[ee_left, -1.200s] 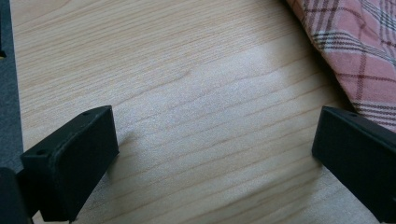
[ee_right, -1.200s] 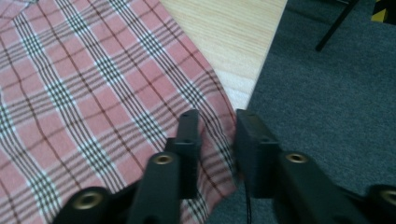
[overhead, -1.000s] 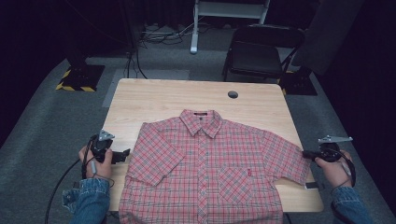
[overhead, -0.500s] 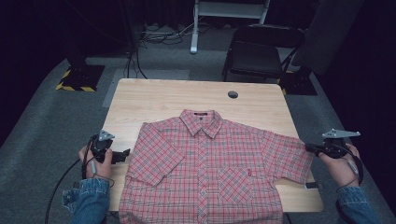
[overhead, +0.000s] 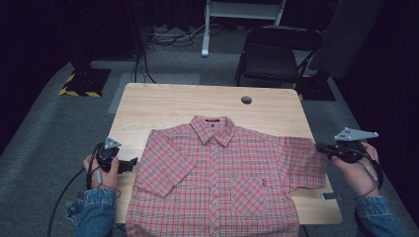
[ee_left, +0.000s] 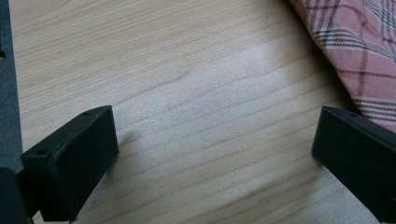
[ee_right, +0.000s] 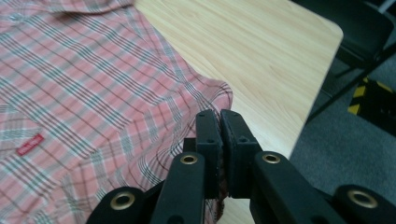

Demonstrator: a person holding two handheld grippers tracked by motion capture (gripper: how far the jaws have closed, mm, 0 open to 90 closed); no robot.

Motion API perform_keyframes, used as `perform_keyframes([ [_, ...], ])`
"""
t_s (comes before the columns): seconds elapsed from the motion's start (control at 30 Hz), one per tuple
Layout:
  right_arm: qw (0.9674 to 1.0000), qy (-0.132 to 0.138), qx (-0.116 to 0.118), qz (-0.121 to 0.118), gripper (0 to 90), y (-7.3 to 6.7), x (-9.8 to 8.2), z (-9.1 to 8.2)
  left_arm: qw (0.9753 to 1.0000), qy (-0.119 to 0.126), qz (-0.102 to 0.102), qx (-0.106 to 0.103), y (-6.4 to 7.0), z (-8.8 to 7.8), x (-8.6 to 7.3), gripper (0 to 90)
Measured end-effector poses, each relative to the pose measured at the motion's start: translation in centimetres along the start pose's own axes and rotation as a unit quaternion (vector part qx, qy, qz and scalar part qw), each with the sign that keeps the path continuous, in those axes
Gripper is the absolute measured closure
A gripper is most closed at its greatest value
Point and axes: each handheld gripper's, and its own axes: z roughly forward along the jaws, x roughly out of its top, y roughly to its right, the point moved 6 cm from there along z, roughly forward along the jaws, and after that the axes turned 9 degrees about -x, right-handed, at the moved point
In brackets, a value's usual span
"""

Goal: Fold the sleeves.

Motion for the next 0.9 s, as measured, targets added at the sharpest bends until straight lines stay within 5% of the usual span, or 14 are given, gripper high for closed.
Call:
perform_keyframes([
  [0.9,0.9932,0.002,0.04,-0.109,85.7,-8.3,6.6,0.6,1.0,0.0,0.0,0.0,0.0,0.0,0.0,0.3],
])
